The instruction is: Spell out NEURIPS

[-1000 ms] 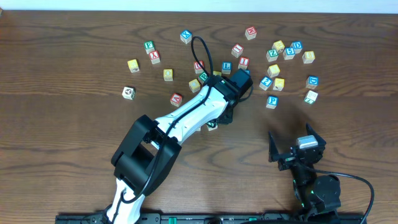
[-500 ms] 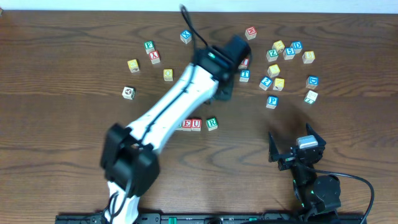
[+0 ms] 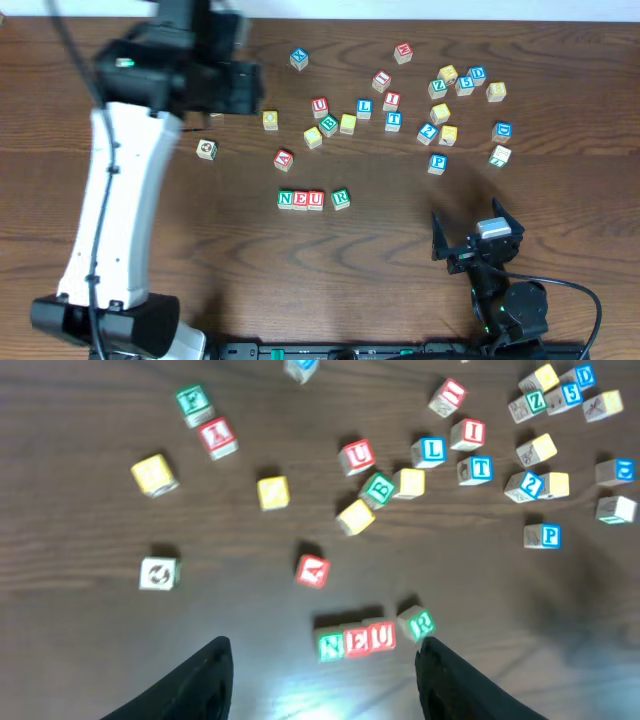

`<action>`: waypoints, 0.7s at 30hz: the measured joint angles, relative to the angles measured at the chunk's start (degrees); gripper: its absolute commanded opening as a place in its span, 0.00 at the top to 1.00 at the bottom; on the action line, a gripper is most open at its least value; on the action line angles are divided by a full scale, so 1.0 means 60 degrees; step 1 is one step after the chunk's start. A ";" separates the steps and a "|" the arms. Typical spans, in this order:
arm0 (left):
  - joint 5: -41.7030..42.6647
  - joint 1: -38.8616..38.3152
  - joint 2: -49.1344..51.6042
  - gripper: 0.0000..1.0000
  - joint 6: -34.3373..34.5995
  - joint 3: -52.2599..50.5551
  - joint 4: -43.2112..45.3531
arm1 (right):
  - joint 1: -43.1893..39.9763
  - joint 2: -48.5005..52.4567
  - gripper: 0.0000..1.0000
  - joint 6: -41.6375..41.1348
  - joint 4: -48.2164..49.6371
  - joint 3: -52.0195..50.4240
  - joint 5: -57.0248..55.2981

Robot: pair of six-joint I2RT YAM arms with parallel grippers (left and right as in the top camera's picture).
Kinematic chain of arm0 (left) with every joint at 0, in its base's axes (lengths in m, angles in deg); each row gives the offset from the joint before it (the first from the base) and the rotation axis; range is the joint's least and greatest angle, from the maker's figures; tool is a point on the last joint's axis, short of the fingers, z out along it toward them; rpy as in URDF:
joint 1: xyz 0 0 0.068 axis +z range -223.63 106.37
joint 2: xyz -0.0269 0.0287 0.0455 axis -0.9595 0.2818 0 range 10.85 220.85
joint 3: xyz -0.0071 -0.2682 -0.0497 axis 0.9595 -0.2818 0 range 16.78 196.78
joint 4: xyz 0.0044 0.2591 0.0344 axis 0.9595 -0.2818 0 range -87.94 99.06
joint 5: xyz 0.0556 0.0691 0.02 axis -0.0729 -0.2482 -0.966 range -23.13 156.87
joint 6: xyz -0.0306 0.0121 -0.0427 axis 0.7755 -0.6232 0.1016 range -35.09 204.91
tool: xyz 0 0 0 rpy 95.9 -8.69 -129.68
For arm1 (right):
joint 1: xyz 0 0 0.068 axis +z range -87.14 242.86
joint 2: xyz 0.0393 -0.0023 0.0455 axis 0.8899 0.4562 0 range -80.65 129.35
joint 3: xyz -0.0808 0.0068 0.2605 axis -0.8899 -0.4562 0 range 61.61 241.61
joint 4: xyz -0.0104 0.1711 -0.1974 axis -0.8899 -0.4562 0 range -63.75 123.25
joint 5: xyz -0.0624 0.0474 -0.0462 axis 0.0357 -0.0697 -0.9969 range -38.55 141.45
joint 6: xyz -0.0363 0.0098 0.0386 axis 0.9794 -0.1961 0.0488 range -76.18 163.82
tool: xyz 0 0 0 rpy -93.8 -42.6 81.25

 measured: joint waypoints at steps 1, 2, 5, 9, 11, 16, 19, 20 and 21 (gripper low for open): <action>0.0295 0.0335 -0.0029 0.43 -0.0197 0.0000 -0.0120 | 0.0000 0.0000 0.01 0.0000 0.0000 -0.0004 0.0000; 0.0586 0.0634 -0.0029 0.43 -0.0404 0.0000 -0.0262 | 0.0000 0.0000 0.01 0.0000 0.0000 0.0000 0.0000; 0.1581 0.1475 -0.0025 0.38 -0.1158 0.0000 -0.0692 | 0.0000 0.0000 0.01 0.0000 0.0000 0.0000 0.0000; 0.2331 0.1985 -0.0025 0.28 -0.1639 0.0000 -0.0780 | 0.0000 0.0000 0.01 0.0000 0.0000 0.0000 0.0000; 0.2506 0.2051 -0.0025 0.22 -0.1745 0.0000 -0.0783 | 0.0000 0.0000 0.01 0.0000 0.0000 0.0000 0.0000; 0.2776 0.2047 -0.0025 0.08 -0.1905 0.0000 -0.0790 | 0.0000 0.0000 0.01 0.0000 0.0000 -0.0004 0.0000; 0.2863 0.2047 -0.0025 0.04 -0.1945 0.0000 -0.0787 | 0.0000 0.0000 0.01 0.0000 0.0000 0.0000 0.0000; 0.2885 0.2047 -0.0025 0.04 -0.1956 0.0000 -0.0787 | 0.0000 0.0000 0.01 0.0000 0.0000 0.0000 0.0000; 0.2889 0.2047 -0.0025 0.04 -0.1960 0.0000 -0.0787 | 0.0000 0.0000 0.01 0.0000 0.0000 -0.0004 0.0000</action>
